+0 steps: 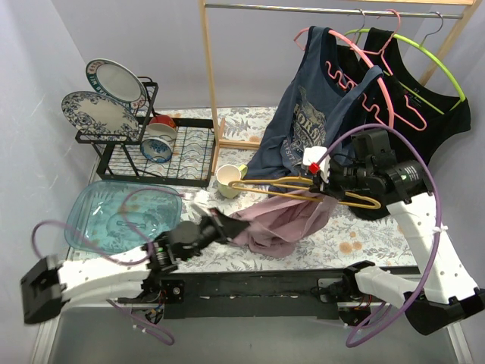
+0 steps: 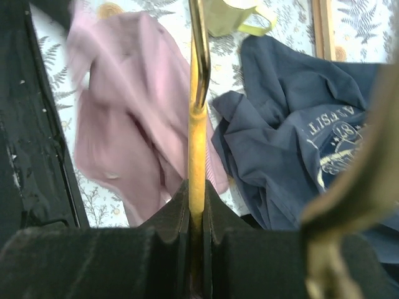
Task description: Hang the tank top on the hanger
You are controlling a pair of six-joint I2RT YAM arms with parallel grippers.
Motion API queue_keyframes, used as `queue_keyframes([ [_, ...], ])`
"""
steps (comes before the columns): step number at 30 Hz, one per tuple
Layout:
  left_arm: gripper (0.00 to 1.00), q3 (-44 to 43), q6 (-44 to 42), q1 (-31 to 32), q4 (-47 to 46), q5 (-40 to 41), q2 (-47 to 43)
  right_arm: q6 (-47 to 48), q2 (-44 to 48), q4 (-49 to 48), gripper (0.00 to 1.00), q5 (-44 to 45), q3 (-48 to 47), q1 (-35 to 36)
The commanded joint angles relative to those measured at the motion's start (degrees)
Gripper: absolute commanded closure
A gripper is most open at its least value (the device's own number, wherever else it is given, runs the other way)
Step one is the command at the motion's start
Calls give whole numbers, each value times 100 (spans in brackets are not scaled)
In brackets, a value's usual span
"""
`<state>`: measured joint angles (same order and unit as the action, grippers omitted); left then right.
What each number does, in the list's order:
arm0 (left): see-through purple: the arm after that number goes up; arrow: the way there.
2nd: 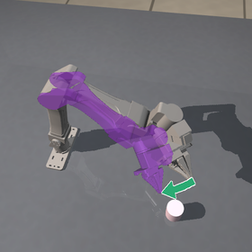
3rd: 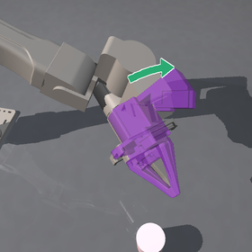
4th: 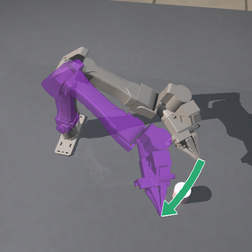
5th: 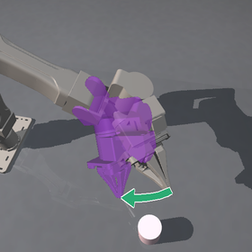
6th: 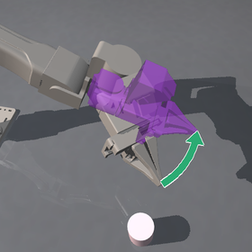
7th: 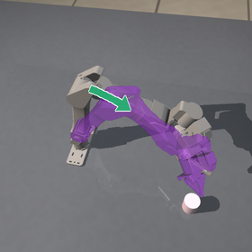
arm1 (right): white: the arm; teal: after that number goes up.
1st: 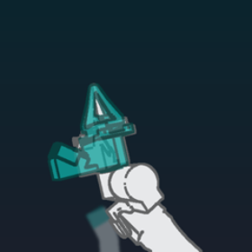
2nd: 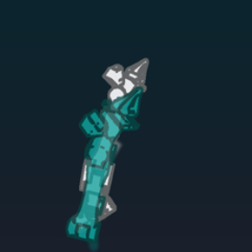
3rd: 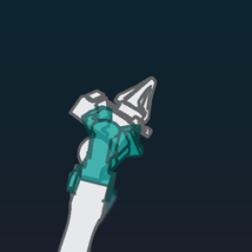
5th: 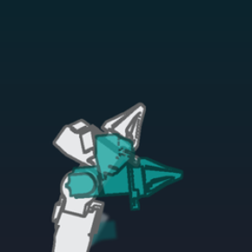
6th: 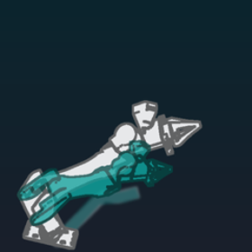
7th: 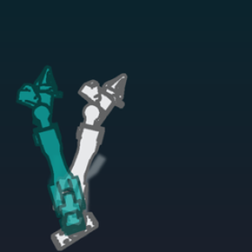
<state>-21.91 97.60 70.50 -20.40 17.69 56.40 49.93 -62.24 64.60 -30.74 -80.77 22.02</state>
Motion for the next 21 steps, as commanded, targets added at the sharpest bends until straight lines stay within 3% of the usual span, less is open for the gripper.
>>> queue_keyframes([
  [1, 100, 1170, 434, -1377, 1151, -828, -2232, 289, 361, -149, 99, -590, 246, -49],
  [5, 100, 1347, 681, -2188, 1960, -1057, -3046, 429, 440, -141, 99, -1335, 352, -75],
  [8, 100, 1365, 691, -2540, 2339, -1031, -3179, 579, 449, -105, 99, -1531, 299, -66],
  [13, 100, 971, 234, -3023, 2426, -1057, -3188, 1053, 370, 360, 99, -1417, 281, -66],
  [21, 100, 601, -4, -3358, 2892, -1014, -3636, 1106, 546, 176, 99, -829, 606, -93],
])
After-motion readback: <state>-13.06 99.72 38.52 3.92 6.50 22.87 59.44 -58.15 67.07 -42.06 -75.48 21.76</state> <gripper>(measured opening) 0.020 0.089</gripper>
